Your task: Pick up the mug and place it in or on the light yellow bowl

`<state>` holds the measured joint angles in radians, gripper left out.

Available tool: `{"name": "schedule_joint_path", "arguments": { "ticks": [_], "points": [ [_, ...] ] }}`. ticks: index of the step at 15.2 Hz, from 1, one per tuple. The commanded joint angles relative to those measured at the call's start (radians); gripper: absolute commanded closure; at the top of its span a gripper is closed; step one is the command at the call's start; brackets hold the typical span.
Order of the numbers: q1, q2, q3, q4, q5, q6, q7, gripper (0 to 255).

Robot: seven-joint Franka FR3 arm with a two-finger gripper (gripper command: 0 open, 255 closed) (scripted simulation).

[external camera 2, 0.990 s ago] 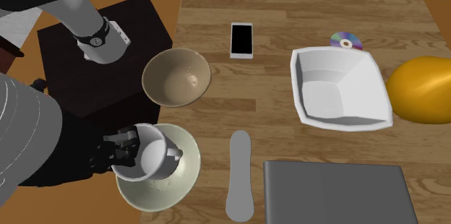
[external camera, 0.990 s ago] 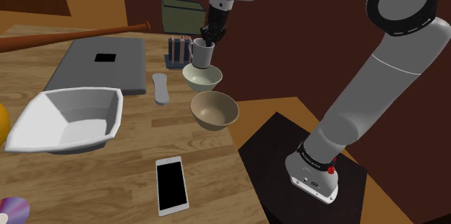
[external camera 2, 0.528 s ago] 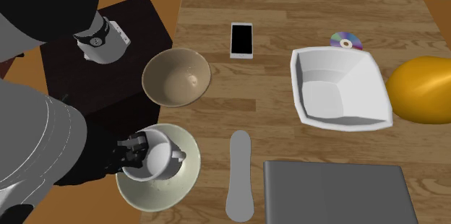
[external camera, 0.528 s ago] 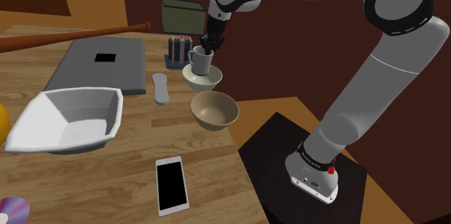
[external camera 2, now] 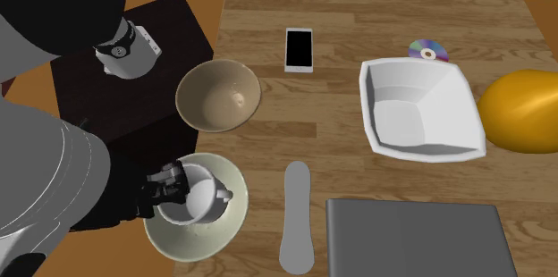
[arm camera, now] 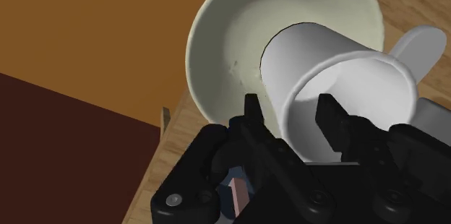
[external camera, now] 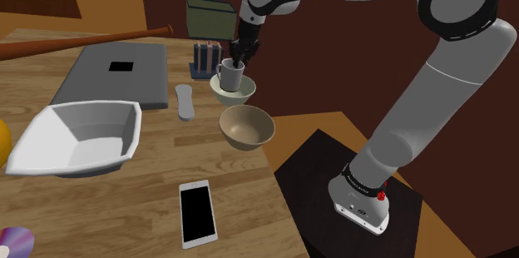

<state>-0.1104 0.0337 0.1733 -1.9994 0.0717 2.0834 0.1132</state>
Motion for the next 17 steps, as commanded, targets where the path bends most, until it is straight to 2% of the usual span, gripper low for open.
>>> {"name": "schedule_joint_path", "arguments": {
  "ticks": [1, 5, 9, 17],
  "points": [
    [0.000, 0.000, 0.000, 0.000, 0.000, 0.000, 0.000, 0],
    [0.000, 0.000, 0.000, 0.000, 0.000, 0.000, 0.000, 0],
    [-0.005, -0.037, -0.005, 0.084, 0.003, -0.121, -0.003, 0],
    [-0.005, -0.037, -0.005, 0.084, 0.003, -0.121, -0.003, 0]
  ]
}}
